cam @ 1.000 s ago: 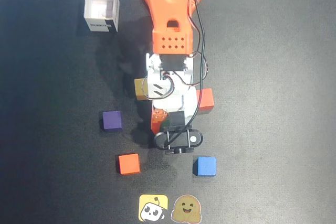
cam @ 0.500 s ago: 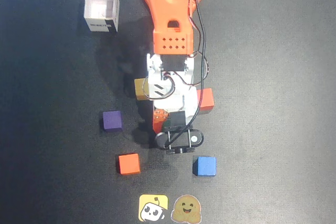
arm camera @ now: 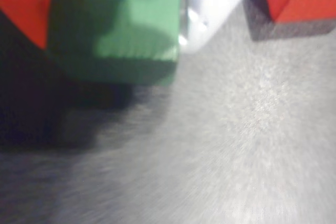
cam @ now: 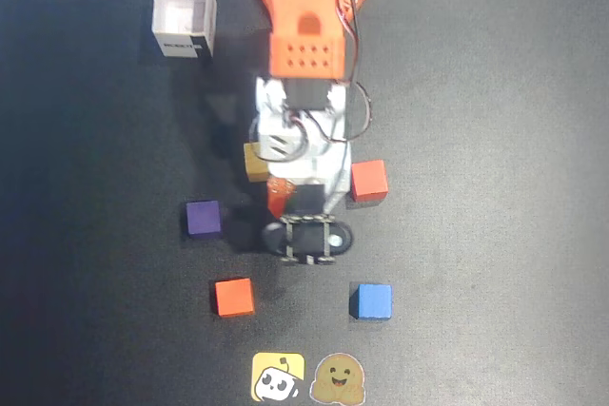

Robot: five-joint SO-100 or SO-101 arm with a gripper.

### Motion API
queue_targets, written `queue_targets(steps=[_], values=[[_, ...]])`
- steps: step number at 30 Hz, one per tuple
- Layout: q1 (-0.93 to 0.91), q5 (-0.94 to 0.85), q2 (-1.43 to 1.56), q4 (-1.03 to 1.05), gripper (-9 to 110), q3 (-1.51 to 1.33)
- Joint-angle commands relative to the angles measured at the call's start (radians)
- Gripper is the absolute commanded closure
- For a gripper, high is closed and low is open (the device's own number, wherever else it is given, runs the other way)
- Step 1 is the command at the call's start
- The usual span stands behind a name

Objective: Put the green cube on top of the orange cube.

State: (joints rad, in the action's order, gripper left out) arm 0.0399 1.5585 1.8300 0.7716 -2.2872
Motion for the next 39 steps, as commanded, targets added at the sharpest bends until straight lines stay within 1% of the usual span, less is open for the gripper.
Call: queue_targets(steps=[1, 5, 9, 16, 21, 29, 34, 39], values=[[-0.046, 0.006, 0.067, 0.103, 98, 0.107], [-0.091, 0.005, 0.083, 0.175, 98, 0.172], [-0.135, -0.018, 0.075, 0.195, 98, 0.213], [-0.201, -0.063, -0.058, 0.261, 98, 0.410], [-0.202, -0.038, -0.103, 0.262, 98, 0.459], [-0.204, -0.038, -0.264, 0.290, 98, 0.638], [-0.204, -0.067, -0.359, 0.304, 98, 0.739], [-0.210, -0.104, -0.465, 0.367, 98, 0.887]])
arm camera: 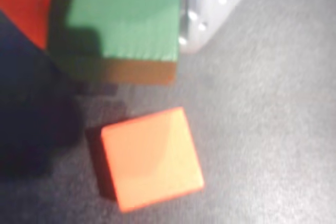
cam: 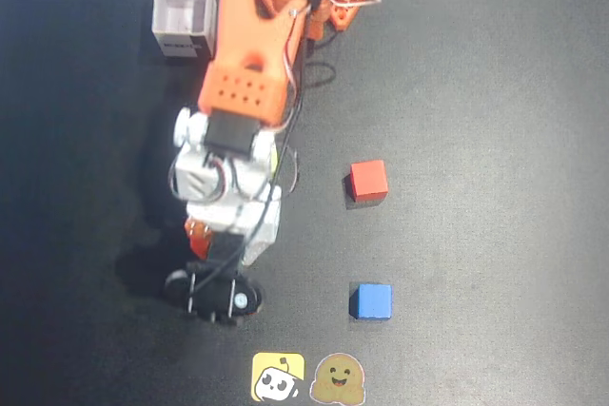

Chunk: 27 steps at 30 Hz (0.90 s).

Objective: Put the green cube on top of the orange cube.

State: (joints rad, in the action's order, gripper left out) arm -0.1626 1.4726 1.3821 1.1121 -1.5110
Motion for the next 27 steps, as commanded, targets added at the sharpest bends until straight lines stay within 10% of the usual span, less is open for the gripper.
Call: queue_targets(steps=[1, 27], values=[[-0.008, -0.021, -0.034, 0.034, 98, 0.132], [0.026, -0.035, -0.250, 0.087, 98, 0.371]])
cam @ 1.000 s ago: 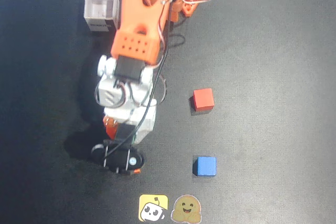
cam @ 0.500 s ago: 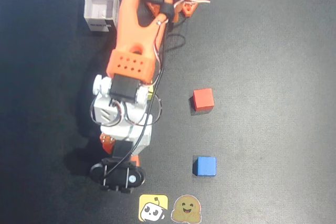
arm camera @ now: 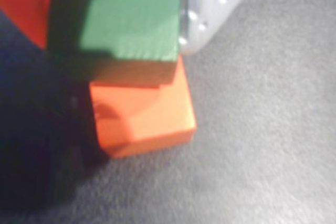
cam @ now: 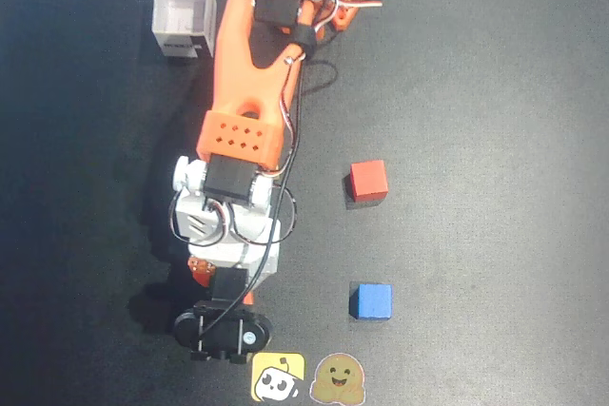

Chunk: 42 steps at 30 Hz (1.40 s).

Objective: Put the green cube on top of the orange cube.

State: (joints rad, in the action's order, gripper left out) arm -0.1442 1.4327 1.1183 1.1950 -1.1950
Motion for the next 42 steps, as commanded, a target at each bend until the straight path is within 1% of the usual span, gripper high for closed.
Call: queue_targets(steps=[1, 25, 42], values=[[0.008, 0.008, 0.012, 0.003, 98, 0.060], [0.011, 0.092, -0.025, -0.100, 98, 0.080], [0.028, 0.097, -0.046, -0.127, 98, 0.052]])
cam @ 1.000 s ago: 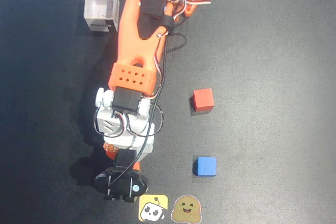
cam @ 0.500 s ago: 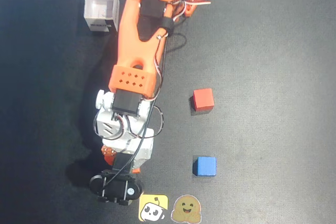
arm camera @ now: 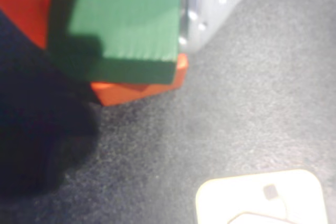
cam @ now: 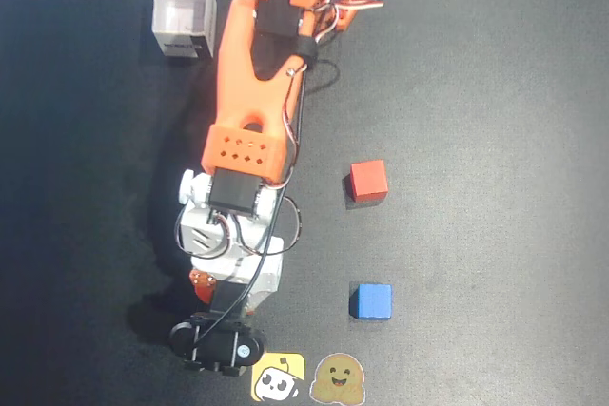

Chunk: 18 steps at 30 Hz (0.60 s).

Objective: Put the green cube on top of the orange cube.

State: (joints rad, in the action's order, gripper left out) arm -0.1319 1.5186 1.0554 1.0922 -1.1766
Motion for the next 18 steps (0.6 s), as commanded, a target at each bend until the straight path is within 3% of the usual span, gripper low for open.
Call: queue_targets(steps=[1, 18], values=[[0.015, 0.011, 0.017, -0.028, 98, 0.029], [0.011, 0.011, 0.021, -0.069, 94, -0.060]])
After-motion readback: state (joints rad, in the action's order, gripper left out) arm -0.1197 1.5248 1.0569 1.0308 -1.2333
